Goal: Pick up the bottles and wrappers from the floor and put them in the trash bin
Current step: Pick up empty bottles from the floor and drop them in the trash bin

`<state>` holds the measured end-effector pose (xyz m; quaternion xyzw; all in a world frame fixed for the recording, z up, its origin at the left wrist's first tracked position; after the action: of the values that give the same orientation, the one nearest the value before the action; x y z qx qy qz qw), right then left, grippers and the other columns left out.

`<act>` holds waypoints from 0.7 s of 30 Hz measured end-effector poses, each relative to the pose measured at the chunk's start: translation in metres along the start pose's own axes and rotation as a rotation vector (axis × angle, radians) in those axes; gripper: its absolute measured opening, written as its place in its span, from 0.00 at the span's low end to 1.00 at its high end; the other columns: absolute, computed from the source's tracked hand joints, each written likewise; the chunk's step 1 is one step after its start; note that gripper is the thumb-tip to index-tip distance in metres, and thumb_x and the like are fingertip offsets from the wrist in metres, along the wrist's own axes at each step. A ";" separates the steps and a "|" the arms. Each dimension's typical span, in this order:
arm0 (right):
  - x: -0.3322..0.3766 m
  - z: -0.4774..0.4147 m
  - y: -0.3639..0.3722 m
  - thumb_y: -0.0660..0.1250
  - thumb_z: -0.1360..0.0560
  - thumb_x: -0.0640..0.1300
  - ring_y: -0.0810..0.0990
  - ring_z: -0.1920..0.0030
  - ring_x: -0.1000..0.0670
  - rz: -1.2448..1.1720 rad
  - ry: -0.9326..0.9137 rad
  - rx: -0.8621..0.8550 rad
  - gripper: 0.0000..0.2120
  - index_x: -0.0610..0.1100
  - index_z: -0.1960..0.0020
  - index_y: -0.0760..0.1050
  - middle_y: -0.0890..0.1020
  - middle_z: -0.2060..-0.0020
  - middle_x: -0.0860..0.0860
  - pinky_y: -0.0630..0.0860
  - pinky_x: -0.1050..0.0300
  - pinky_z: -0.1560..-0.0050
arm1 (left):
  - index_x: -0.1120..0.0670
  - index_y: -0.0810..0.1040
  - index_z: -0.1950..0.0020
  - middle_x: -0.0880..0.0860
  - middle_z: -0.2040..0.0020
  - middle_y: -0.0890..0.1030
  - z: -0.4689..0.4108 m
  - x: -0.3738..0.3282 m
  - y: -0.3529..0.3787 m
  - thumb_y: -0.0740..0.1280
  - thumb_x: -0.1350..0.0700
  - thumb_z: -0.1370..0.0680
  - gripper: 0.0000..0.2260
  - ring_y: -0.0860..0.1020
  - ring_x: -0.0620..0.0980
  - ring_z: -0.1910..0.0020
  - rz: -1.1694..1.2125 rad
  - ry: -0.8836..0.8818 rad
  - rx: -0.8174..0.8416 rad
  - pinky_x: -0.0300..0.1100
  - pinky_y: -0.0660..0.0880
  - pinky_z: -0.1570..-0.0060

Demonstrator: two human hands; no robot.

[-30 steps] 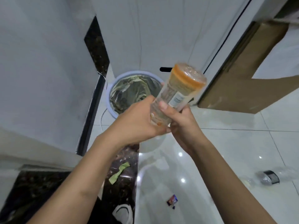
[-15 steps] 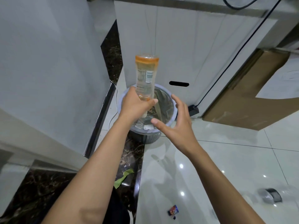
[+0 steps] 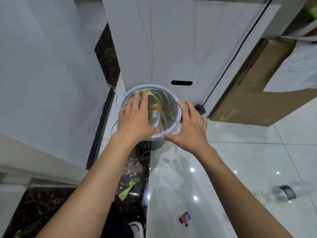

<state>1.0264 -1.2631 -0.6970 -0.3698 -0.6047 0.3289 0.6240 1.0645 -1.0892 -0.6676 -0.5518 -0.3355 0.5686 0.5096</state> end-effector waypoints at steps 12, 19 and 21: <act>-0.116 0.117 -0.027 0.78 0.32 0.58 0.49 0.20 0.48 0.081 0.313 -0.030 0.50 0.62 0.21 0.48 0.43 0.19 0.57 0.44 0.37 0.22 | 0.44 0.43 0.19 0.44 0.18 0.40 0.047 -0.109 0.041 0.76 0.36 0.33 0.54 0.53 0.52 0.20 -0.173 0.594 -0.006 0.56 0.60 0.25; -0.163 0.183 -0.033 0.76 0.29 0.52 0.56 0.20 0.45 0.071 0.474 -0.211 0.43 0.58 0.22 0.56 0.51 0.19 0.55 0.49 0.33 0.22 | 0.41 0.46 0.19 0.44 0.18 0.45 0.063 -0.162 0.065 0.75 0.36 0.32 0.52 0.52 0.50 0.20 -0.200 0.759 0.019 0.55 0.56 0.23; -0.149 0.188 -0.026 0.74 0.28 0.53 0.53 0.19 0.46 0.042 0.442 -0.193 0.40 0.58 0.21 0.56 0.51 0.19 0.55 0.45 0.34 0.22 | 0.40 0.43 0.19 0.44 0.18 0.45 0.073 -0.175 0.079 0.76 0.40 0.30 0.51 0.52 0.50 0.20 -0.213 0.815 0.082 0.53 0.57 0.23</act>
<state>0.8301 -1.3922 -0.7512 -0.5034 -0.4741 0.1935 0.6959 0.9552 -1.2619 -0.6799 -0.6732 -0.1387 0.2608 0.6779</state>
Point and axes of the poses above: each hand's wrist, its own z-axis away from the middle knuckle, its own y-axis out of the palm, x = y × z, the point moved 7 cm from there along -z, towards the middle knuckle
